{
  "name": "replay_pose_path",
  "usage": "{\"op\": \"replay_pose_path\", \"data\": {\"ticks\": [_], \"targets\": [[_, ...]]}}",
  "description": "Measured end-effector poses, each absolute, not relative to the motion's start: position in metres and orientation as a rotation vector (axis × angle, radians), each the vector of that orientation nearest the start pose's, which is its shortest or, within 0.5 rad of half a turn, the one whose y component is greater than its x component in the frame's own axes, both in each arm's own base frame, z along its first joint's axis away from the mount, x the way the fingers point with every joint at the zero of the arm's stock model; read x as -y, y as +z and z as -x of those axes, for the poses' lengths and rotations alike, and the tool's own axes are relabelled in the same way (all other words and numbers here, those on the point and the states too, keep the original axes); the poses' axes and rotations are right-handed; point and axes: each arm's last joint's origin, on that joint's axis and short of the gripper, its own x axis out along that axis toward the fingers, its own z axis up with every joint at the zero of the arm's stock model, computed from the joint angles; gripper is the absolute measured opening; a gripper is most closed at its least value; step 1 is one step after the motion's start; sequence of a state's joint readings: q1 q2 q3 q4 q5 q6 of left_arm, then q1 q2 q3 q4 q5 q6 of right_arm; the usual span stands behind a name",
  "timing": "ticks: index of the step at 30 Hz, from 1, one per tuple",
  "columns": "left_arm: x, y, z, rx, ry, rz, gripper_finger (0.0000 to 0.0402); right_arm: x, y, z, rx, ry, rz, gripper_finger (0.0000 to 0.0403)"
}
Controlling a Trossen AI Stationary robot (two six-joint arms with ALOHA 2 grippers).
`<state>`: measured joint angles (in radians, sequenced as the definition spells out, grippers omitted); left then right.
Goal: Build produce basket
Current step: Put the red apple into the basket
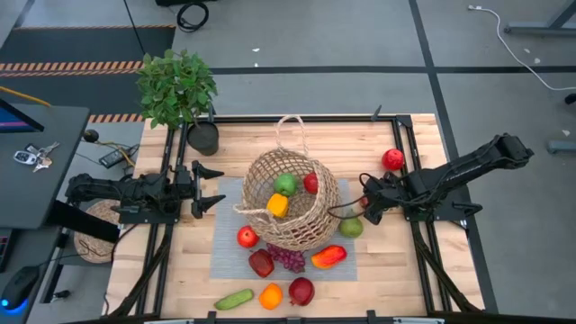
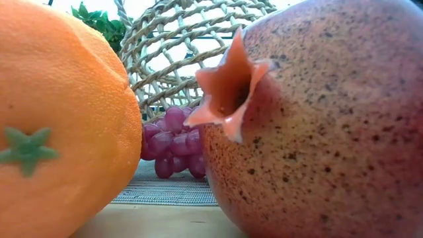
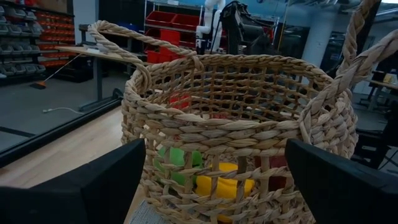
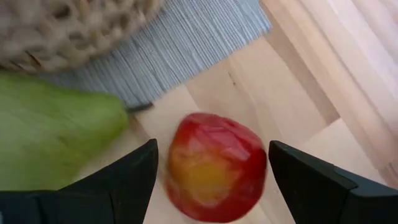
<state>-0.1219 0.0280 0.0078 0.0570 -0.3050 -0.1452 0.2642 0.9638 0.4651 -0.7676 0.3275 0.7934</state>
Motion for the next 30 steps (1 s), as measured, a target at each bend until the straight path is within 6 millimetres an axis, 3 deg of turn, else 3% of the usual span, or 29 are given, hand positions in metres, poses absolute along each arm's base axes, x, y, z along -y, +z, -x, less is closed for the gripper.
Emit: {"op": "replay_pose_path", "data": {"ticks": [10, 15, 25, 30], "targets": [[0.003, 0.169, -0.098, 0.049, 0.180, 0.152, 0.0392, -0.026, 0.138, -0.126, -1.168, -0.502, -0.325, 0.0337], [0.003, 0.169, -0.098, 0.048, 0.180, 0.152, 0.0392, -0.025, 0.139, -0.127, -1.148, -0.517, -0.308, 0.0322], [0.003, 0.169, -0.098, 0.049, 0.180, 0.153, 0.0392, -0.024, 0.141, -0.132, -1.097, -0.527, -0.332, 0.0253], [0.003, 0.169, -0.098, 0.048, 0.180, 0.152, 0.0392, -0.025, 0.163, -0.142, -1.066, -0.530, -0.347, 0.0255]]}}
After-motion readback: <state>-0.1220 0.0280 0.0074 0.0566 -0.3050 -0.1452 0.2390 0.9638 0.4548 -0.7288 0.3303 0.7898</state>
